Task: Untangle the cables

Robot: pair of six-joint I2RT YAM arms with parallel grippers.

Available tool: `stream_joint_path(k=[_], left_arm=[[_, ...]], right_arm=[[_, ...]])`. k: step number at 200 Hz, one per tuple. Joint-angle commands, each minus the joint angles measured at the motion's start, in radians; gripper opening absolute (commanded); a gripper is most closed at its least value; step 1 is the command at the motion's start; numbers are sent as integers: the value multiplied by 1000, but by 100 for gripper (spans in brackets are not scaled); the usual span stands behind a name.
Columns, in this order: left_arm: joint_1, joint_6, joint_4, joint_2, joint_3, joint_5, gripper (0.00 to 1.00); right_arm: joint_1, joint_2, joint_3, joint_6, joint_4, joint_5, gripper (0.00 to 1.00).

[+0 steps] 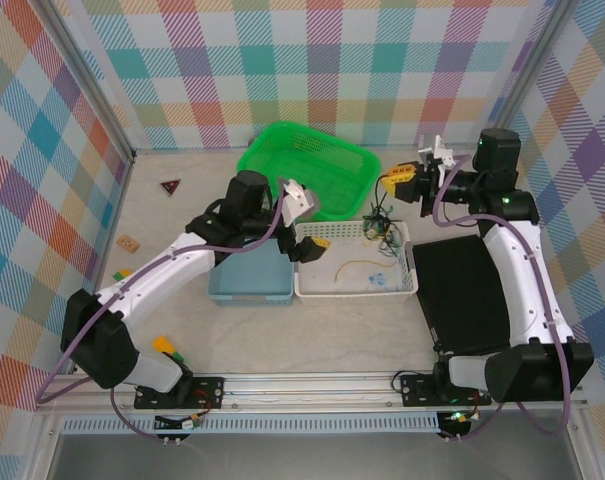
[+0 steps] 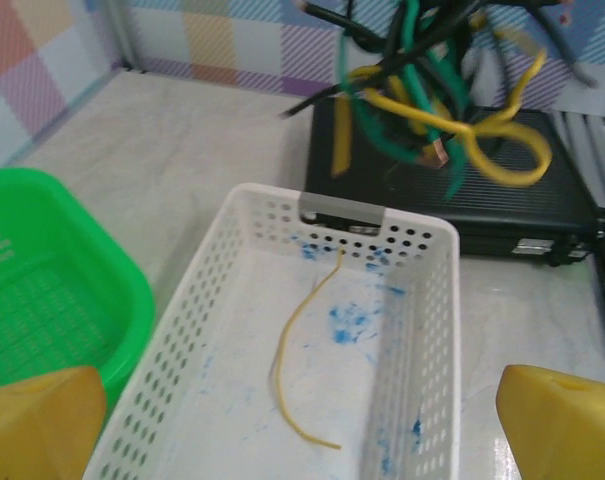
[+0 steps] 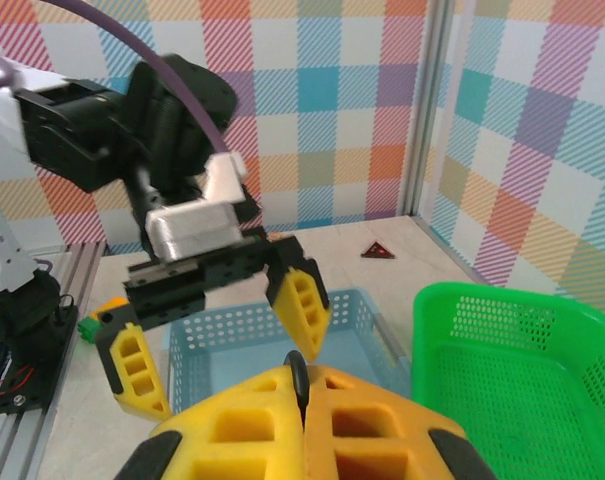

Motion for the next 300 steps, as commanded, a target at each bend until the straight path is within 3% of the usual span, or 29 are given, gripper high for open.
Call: stream_joint_path(k=[1, 38, 98, 197, 221, 258, 300], left_arm=[[2, 18, 73, 27, 20, 106, 100], [2, 21, 141, 62, 11, 122, 100], [-30, -122, 364, 111, -15, 196, 100], [-70, -159, 386, 143, 6, 232, 95], [-70, -181, 413, 164, 22, 243, 81], [-70, -208, 443, 203, 51, 258, 39], [-69, -189, 388, 189, 51, 250, 15]], right_arm=[[24, -35, -4, -88, -40, -74, 0], [74, -23, 0, -107, -38, -85, 0], [120, 24, 33, -50, 28, -63, 0], [143, 26, -10, 67, 159, -37, 0], [142, 9, -37, 96, 194, -33, 0], [142, 1, -67, 178, 243, 29, 0], [131, -15, -71, 266, 261, 324, 0]])
